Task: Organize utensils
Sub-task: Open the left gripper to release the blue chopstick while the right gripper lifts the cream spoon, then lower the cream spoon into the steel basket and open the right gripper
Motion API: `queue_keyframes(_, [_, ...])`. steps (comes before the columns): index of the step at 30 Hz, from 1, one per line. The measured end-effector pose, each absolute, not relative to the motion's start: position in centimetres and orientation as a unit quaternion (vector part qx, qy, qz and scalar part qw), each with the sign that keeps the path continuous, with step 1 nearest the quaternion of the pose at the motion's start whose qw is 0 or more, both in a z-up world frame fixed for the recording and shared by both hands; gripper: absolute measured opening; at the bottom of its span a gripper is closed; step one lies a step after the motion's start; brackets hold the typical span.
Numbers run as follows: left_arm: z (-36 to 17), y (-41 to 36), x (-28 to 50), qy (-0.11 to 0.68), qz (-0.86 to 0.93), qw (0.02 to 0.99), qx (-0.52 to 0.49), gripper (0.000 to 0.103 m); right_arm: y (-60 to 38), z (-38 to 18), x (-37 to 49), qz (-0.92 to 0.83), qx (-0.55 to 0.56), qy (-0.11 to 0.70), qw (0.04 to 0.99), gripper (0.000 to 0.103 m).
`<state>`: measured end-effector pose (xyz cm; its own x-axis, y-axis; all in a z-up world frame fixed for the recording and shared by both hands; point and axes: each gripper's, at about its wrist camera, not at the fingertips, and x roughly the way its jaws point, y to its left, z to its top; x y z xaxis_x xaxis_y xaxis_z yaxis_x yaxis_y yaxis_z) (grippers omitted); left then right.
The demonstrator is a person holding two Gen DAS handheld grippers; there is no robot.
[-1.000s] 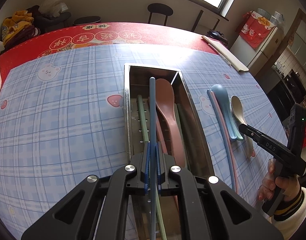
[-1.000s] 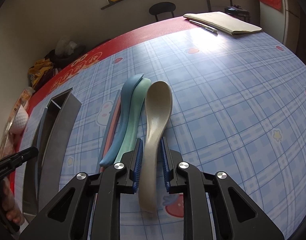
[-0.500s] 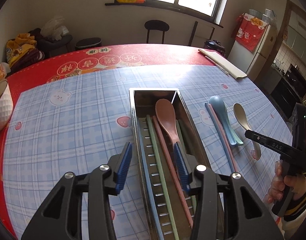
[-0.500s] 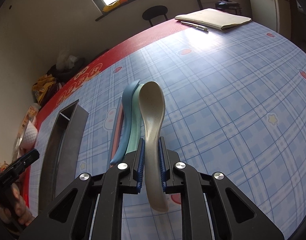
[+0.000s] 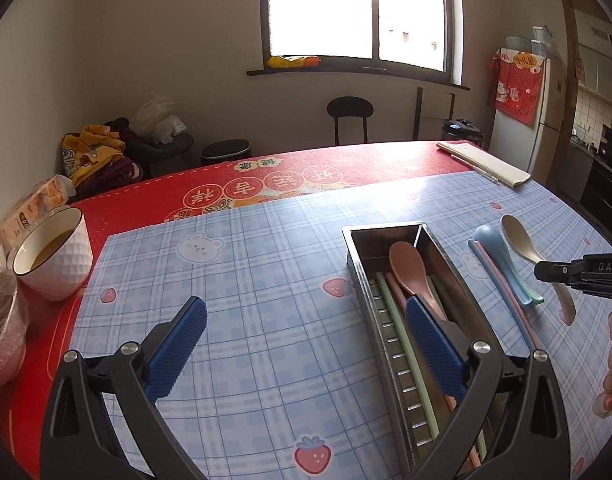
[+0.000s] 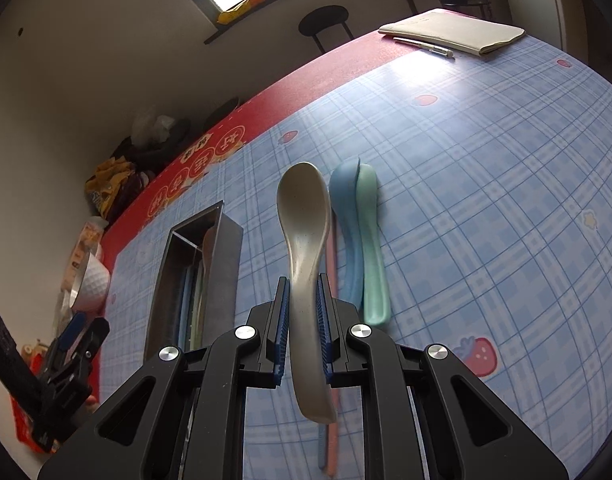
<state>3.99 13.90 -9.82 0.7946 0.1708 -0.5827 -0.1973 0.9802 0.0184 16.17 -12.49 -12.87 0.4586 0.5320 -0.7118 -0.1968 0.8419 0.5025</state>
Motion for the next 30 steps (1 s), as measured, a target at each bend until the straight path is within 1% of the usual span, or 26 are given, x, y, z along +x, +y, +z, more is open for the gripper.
queue_keyframes(3, [-9.8, 14.6, 3.7, 0.297, 0.092, 0.949, -0.044, 0.097, -10.1, -12.6, 16.2, 0.225, 0.181, 0.482, 0.828, 0.014])
queue_keyframes(8, [-9.7, 14.3, 3.5, 0.288, 0.104, 0.951, -0.033, 0.097, -5.8, -12.4, 16.4, 0.239, 0.178, 0.502, 0.812, 0.013])
queue_keyframes(12, [-9.5, 14.6, 3.1, 0.281, 0.099, 0.953, -0.050, 0.097, -3.3, -12.3, 16.3, 0.244, 0.177, 0.506, 0.809, 0.013])
queue_keyframes(22, [-9.4, 15.8, 3.0, 0.281, 0.112, 0.950, -0.080, 0.097, -1.9, -13.3, 16.6, 0.224, 0.212, 0.527, 0.792, 0.014])
queue_keyframes(30, [-9.6, 16.4, 3.0, 0.285, 0.117, 0.947, -0.090, 0.097, -1.0, -13.9, 16.8, 0.217, 0.214, 0.539, 0.785, 0.014])
